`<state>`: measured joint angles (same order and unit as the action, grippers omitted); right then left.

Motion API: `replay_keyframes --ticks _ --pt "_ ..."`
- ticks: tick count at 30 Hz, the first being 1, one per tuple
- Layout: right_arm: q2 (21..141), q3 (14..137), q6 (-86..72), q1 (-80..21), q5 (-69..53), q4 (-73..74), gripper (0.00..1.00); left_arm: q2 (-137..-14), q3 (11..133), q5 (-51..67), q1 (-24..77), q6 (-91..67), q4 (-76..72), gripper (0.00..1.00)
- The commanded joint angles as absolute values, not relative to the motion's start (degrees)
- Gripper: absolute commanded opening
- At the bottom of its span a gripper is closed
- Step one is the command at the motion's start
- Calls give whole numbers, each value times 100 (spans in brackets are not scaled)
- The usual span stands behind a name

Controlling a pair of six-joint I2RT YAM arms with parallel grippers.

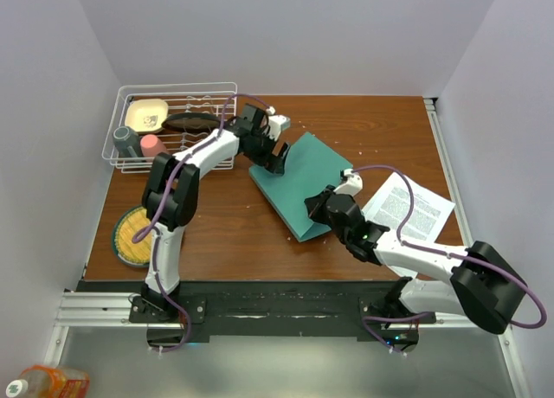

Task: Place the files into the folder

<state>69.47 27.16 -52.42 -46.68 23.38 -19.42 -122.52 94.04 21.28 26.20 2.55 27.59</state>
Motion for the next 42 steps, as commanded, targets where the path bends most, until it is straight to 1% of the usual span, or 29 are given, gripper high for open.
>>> replay_keyframes --ticks 1,3,4,7,8,9,10,11,12,14,15,16,19,21,22,24,29,30,31,33,34,35,37,38,40,42 --pt "6820 3339 -4334 -4842 2355 -2110 0 -11804 10875 2251 2760 229 3636 100" --pt "6803 3453 -3825 -5087 2617 -1812 0 -11812 11502 2153 2593 150 4067 100" --pt "6768 3567 -3658 -5211 2741 -1706 0 -11804 12105 2153 2462 62 4209 100" --pt "6689 3840 -2999 -5808 3504 -1284 0 -11708 13039 2381 2260 44 4745 100" --pt "6680 3910 -2719 -5984 3698 -1057 0 -11629 13130 2573 2207 35 4824 100" --pt "6706 4059 -2594 -6351 3909 -942 0 -11524 13140 2680 2163 35 4912 100" --pt "6723 4130 -2506 -6546 4433 -836 0 -11305 13044 2759 2110 79 4948 100" --pt "6758 4192 -2287 -6748 4691 -687 0 -11190 12965 2890 2066 114 4983 100" --pt "6872 4314 -2172 -7159 4980 -616 0 -11093 12877 2926 2039 210 5053 100" --pt "7057 4455 -1812 -7530 5518 -502 0 -10838 12543 2953 1934 307 5115 100" --pt "7319 4647 -1628 -7993 5728 -492 0 -10776 12455 2979 1873 342 5176 100" --pt "7504 4754 -1208 -8216 6226 -483 0 -10680 12332 3014 1733 343 5212 100" --pt "8330 5316 -557 -8928 7098 -151 0 -10635 12322 3374 1364 334 5466 100" --pt "8760 5632 -117 -9305 7407 -88 0 -10635 12392 3621 1205 378 5694 100" --pt "9146 5712 382 -9403 7540 -105 0 -10617 12419 3656 1091 413 5774 100" --pt "9499 6018 396 -9535 7725 270 0 -10547 12410 3735 1002 492 5905 100" --pt "10018 6196 510 -9773 7375 518 0 -10319 12296 3709 914 545 5976 100" --pt "10115 6275 475 -9843 7244 579 2 -10275 12305 3709 905 528 5985 100" --pt "10203 6345 170 -9852 7164 850 16 -10257 12305 3709 897 519 5985 100" --pt "10397 6495 -139 -9852 6823 967 24 -10213 12287 3726 896 501 5985 100" --pt "10424 6495 -149 -9844 6655 758 32 -10195 12261 3718 896 501 5977 100" --pt "10476 6486 -123 -9835 6488 617 36 -10178 12226 3700 896 492 5950 100" --pt "10634 6556 130 -9817 6223 239 39 -10108 12120 3700 896 475 5915 100" --pt "10757 6800 158 -9765 6179 229 45 -10090 12077 3700 888 457 5889 100" --pt "11152 7048 263 -9712 5969 168 50 -10055 12059 3700 888 431 5871 100" --pt "11476 7312 386 -9607 5889 79 60 -10020 12059 3700 888 396 5854 100"
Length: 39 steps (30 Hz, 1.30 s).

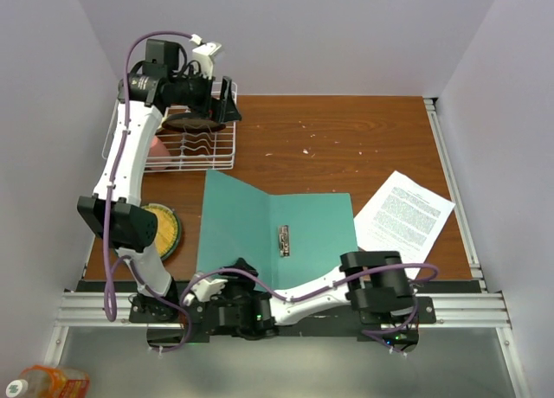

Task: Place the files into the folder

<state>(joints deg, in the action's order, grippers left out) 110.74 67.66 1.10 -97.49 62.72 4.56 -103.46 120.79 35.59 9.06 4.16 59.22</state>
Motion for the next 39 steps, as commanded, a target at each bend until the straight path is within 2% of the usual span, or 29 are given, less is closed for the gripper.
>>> replay_keyframes --ticks 1,5,6,10,17,25,32,39 --pt "11531 7382 369 -9563 5715 114 63 -10011 12059 3709 888 396 5854 100" --pt "11409 7226 273 -9343 5213 26 79 -9914 11998 3613 896 509 5889 100" --pt "11321 7199 203 -9317 5142 52 86 -9862 11962 3604 888 527 5871 100" --pt "10822 7154 -219 -9193 4730 534 96 -9773 11760 3638 888 527 5775 100" --pt "9231 6524 -1379 -9193 3437 1160 97 -9809 11672 3639 888 510 5713 100" --pt "8974 5749 -2223 -9220 2515 1705 98 -9782 11575 3648 888 483 5651 100" --pt "8667 5415 -2784 -9220 2732 1941 96 -9756 11496 3621 888 553 5678 100" --pt "8332 4887 -3664 -9053 3111 2470 89 -9756 11286 3823 888 501 5564 100"
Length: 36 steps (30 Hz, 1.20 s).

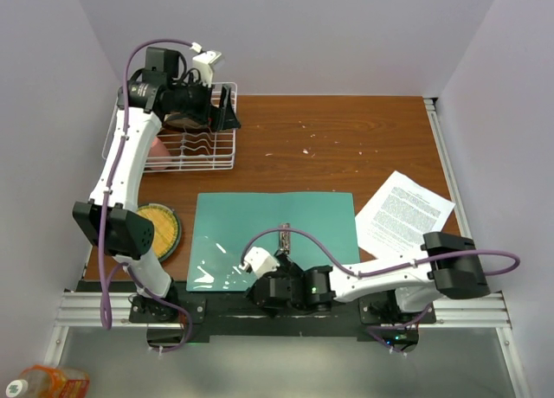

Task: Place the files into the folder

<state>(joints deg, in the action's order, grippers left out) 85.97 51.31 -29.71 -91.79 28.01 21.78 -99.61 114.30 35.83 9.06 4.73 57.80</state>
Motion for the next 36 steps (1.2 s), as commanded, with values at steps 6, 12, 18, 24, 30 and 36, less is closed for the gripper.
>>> replay_keyframes --ticks 6,12,18,24,30,36 --pt "8446 4843 -3762 -7982 3436 1980 70 -9809 11022 3946 896 404 5370 100" --pt "9235 5501 -3630 -7339 3665 1714 67 -9773 10556 3981 896 413 5115 100" --pt "9650 5731 -3823 -7242 3516 1644 57 -9712 10345 3946 896 457 4984 100" --pt "9808 5791 -4131 -7233 3595 1731 30 -9729 10301 4008 905 448 4957 100" --pt "9914 5958 -4210 -7233 3691 1863 38 -9659 10213 4034 896 483 4922 100" --pt "9449 6065 -4420 -7260 3902 2153 65 -9589 10099 3982 896 554 4896 100"
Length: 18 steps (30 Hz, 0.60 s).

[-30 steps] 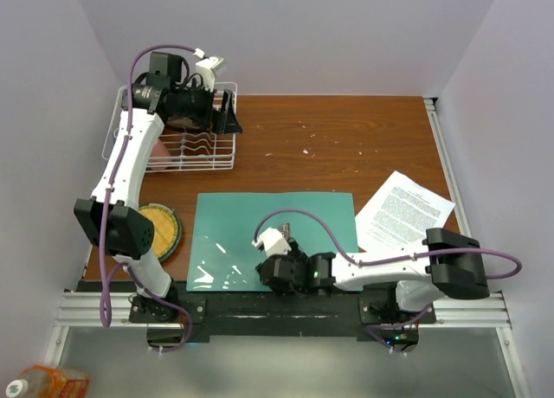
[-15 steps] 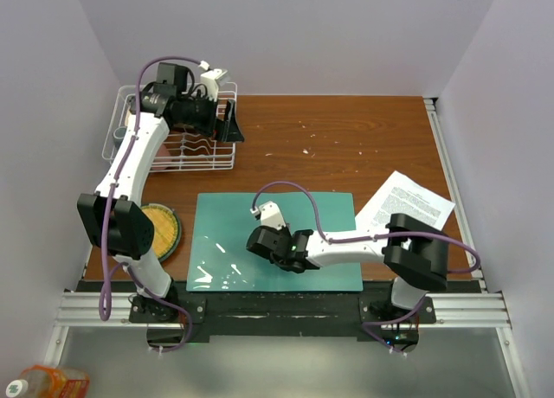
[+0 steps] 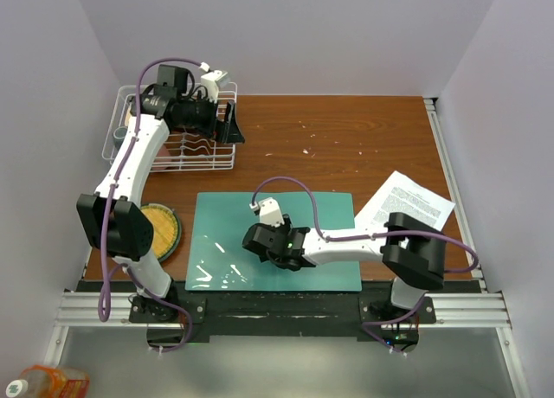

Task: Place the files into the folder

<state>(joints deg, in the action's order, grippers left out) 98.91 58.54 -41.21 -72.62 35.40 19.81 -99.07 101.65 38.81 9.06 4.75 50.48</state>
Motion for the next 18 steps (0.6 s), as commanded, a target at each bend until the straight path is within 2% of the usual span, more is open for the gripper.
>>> replay_keyframes --ticks 1,7,13,18 --pt "9379 6038 -4447 -7260 3894 2136 64 -9589 10090 3981 896 554 4904 100" --pt "9536 5942 -4692 -7251 3797 2223 56 -9571 10063 4008 896 527 4860 100" --pt "9721 5616 -4860 -7251 3621 1872 55 -9510 10046 3981 888 571 4913 100" --pt "9808 5599 -4852 -7242 3639 1811 49 -9483 10028 3955 905 606 4931 100"
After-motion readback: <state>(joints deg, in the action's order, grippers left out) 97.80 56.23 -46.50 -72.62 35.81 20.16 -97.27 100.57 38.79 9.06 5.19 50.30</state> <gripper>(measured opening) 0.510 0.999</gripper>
